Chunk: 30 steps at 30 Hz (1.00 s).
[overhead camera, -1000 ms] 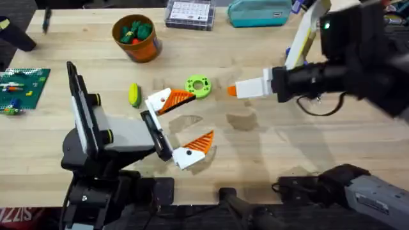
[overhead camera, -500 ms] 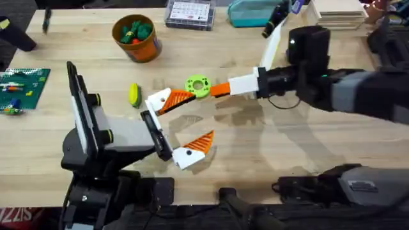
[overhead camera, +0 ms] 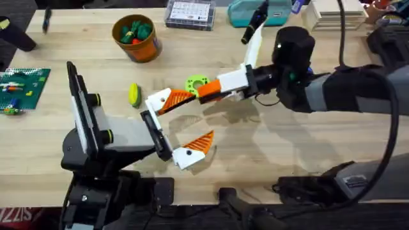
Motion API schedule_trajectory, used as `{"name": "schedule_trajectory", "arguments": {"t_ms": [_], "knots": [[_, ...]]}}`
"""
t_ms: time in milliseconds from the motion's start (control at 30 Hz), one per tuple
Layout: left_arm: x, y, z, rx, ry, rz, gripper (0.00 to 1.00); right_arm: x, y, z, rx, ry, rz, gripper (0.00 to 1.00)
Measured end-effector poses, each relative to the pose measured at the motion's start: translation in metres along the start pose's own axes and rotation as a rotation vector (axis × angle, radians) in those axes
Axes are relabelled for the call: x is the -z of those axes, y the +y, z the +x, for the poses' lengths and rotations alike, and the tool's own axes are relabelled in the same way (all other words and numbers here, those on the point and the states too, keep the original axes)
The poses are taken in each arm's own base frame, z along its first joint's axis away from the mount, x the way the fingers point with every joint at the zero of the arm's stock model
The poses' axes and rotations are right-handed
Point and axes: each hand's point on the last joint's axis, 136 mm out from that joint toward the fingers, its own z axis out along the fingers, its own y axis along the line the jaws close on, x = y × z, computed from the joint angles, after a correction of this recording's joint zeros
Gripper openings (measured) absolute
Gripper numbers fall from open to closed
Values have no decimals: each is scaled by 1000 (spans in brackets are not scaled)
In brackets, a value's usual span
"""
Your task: Pick up the gripper from the table and insert it into the empty holder that is missing its gripper. Then pick up a screw, insert it into the mounting hole, and use the screwdriver to tighten it. Finally, clean up the table by picking up the vegetable and placing it into the bucket.
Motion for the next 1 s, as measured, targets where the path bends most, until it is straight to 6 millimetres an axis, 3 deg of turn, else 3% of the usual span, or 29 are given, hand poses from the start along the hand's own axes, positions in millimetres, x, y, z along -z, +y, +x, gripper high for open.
{"name": "schedule_trajectory", "arguments": {"t_ms": [133, 600, 1000], "knots": [[0, 0, 0, 0, 0, 0, 995, -14, 3, 1, -37, 10, 5, 896], [0, 0, 0, 0, 0, 0, 996, -14, -1, -13, -33, -50, 43, 741], [0, 0, 0, 0, 0, 0, 995, -22, 4, -11, -19, -35, 35, 705]]}}
